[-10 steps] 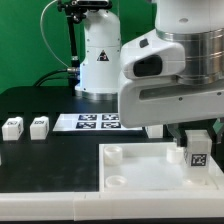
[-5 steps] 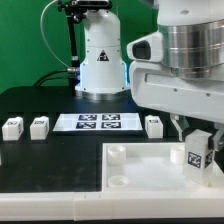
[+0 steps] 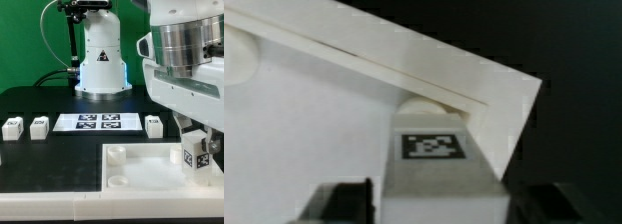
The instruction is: Assemble one leg
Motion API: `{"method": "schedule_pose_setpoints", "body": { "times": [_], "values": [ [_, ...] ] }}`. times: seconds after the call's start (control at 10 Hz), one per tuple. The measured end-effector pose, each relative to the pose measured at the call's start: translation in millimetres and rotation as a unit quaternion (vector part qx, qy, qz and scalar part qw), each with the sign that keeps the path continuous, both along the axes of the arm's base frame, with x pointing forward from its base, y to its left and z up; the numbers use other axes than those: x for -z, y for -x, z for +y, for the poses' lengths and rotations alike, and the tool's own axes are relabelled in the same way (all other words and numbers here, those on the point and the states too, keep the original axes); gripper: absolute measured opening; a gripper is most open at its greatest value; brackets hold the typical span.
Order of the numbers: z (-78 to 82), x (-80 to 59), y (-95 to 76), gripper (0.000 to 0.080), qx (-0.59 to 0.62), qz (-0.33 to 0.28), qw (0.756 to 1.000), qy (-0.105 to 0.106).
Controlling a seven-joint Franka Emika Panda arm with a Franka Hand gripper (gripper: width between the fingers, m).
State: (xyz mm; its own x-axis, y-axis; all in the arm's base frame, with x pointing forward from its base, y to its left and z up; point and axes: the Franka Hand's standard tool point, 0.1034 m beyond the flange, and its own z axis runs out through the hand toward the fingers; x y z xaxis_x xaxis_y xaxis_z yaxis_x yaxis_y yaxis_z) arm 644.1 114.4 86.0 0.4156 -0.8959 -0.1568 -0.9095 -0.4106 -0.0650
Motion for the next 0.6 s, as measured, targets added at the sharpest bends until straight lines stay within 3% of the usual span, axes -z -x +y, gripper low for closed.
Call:
{"method": "schedule_pose_setpoints", "body": {
  "times": [0.1, 0.2, 0.6],
  "values": [
    [4.0, 5.6, 2.7, 0.0534, -0.058, -0.006, 0.998, -0.001],
    [8.7, 9.3, 5.1, 0.0614, -0.122, -0.013, 0.992, -0.001],
    [7.7, 9.4, 4.9, 0.0648, -0.364, -0.054, 0.930, -0.001]
  ]
}}
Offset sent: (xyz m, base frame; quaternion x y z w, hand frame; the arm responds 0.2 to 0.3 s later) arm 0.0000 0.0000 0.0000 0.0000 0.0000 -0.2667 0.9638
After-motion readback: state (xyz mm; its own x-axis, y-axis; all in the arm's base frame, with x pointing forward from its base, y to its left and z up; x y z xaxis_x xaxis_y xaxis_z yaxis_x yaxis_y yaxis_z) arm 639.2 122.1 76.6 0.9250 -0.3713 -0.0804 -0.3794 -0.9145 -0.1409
